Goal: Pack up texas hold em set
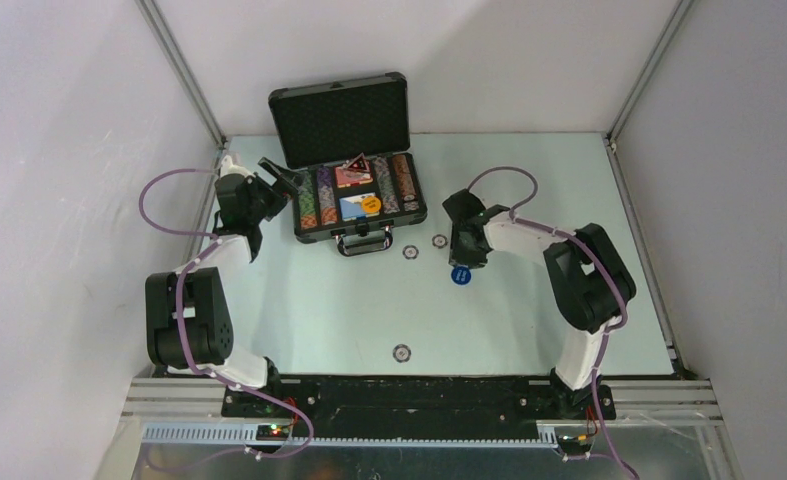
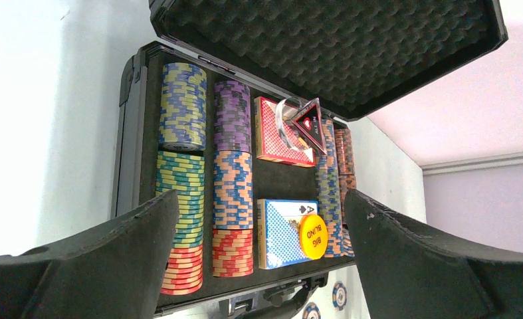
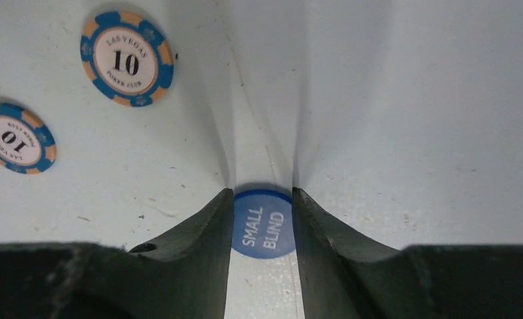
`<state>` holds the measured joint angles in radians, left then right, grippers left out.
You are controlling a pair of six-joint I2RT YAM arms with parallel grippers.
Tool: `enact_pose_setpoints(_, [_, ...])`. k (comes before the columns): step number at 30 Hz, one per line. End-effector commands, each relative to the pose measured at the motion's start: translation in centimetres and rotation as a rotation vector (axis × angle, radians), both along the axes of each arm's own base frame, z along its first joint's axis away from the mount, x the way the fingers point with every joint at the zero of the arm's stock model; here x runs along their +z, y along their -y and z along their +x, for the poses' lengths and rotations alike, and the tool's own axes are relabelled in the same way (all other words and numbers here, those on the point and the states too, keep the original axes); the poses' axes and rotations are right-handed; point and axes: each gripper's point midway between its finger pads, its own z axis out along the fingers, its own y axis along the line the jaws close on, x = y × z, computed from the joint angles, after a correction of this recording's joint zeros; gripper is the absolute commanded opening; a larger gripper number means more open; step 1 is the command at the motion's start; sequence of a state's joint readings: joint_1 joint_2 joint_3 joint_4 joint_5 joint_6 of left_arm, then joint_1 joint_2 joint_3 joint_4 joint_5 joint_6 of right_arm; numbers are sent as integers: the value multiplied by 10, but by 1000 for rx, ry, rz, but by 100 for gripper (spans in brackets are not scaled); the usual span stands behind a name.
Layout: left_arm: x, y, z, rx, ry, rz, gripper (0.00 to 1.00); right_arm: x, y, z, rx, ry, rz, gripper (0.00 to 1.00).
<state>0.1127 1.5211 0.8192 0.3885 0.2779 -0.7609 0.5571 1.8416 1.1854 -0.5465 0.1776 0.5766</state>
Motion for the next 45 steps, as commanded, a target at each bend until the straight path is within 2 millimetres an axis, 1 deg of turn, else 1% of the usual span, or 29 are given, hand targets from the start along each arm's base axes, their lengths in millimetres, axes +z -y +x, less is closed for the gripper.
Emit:
enact_pose_setpoints(1, [14,-1,6,-11,50,-9,98,-20,-13,-31,48,-99,26,41])
enact_pose_setpoints(9, [14,0,6,-12,51,-9,98,-19,-42,-59,119,-135,44,40])
enact_pose_setpoints(11, [14,0,6,-11,50,-9,98,-15,-44,-59,120,-113,39,41])
enact_pose_setpoints(14, [14,0,5,-11,50,-9,98,-8,-30,-44,75,-56,-2,46])
enact_pose_setpoints(18, [14,0,5,-12,50,-10,98,2,-4,-24,5,18,-51,54])
enact_pose_setpoints(20, [14,0,5,-12,50,-8,98,8,5,-22,-5,37,-65,58])
enact_pose_setpoints(22, [13,0,5,-12,48,-9,98,6,11,-26,-2,14,-82,63])
enact_pose_setpoints(25, [14,0,6,-12,50,-9,98,-3,13,-39,22,-43,-100,65])
enact_pose_setpoints(27, [14,0,6,-12,50,-10,98,-10,9,-51,47,-71,-105,65])
enact_pose_setpoints(31, [14,0,5,-12,50,-10,98,-18,-5,-73,87,-121,-74,63])
enact_pose_setpoints(34, [13,0,5,-12,48,-10,98,-17,-11,-83,93,-142,-56,61])
enact_pose_setpoints(38, [13,0,5,-11,49,-9,98,-19,-16,-101,108,-181,-43,61])
enact_pose_setpoints(41, [13,0,5,-13,50,-10,98,-19,-21,-108,125,-188,-33,62])
enact_pose_setpoints(45, [14,0,5,-13,50,-11,98,-20,-28,-103,137,-162,-12,58])
